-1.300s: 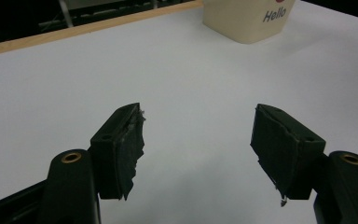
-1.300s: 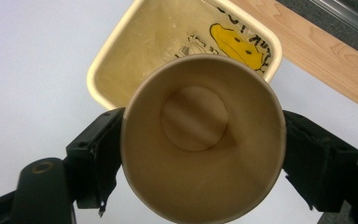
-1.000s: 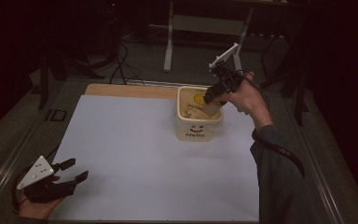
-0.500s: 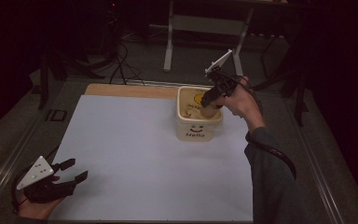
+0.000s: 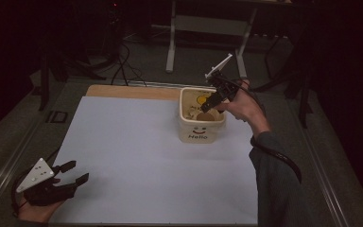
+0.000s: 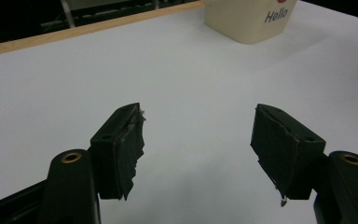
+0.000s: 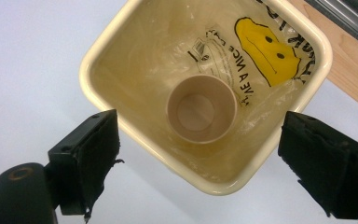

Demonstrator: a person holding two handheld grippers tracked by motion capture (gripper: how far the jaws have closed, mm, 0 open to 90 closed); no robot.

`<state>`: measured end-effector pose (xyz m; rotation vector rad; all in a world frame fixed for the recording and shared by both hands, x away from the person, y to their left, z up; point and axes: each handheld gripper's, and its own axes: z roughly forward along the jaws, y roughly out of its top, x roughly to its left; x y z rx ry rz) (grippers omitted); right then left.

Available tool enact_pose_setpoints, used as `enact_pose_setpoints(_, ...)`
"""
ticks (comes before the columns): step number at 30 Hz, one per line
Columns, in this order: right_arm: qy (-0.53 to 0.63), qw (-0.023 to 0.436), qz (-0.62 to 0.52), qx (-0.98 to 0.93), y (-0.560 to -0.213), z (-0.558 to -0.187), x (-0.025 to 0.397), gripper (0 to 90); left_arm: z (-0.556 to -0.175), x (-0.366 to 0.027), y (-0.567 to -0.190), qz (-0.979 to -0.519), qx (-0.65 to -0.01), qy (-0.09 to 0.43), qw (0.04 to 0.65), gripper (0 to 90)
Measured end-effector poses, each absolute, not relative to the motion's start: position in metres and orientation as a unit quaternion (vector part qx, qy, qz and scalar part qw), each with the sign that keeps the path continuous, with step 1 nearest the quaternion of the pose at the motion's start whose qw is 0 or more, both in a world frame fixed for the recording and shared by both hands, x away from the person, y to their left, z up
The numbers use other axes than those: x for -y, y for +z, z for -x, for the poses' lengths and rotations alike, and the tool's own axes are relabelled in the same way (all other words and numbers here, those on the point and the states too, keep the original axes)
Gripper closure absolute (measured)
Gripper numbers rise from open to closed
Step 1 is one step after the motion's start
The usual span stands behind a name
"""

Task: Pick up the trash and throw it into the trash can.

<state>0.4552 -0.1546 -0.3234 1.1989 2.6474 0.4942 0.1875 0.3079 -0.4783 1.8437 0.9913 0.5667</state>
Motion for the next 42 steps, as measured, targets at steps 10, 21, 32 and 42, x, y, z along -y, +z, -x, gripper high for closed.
enact_pose_setpoints(10,0.187,0.097,-0.378,-0.902,-0.324,-0.446,0.166,15.1,-0.187,-0.308,-0.479,-0.751,-0.405,0.231,0.467,33.8)
enact_pose_setpoints(21,0.218,0.108,-0.358,-0.901,-0.324,-0.436,0.185,17.3,-0.187,-0.308,-0.479,-0.75,-0.406,0.232,0.467,33.8)
enact_pose_setpoints(32,0.256,0.124,-0.361,-0.888,-0.33,-0.427,0.206,17.2,-0.187,-0.309,-0.478,-0.748,-0.408,0.234,0.469,33.8)
enact_pose_setpoints(42,0.305,0.139,-0.365,-0.868,-0.341,-0.412,0.229,17.1,-0.187,-0.31,-0.478,-0.747,-0.408,0.235,0.47,33.8)
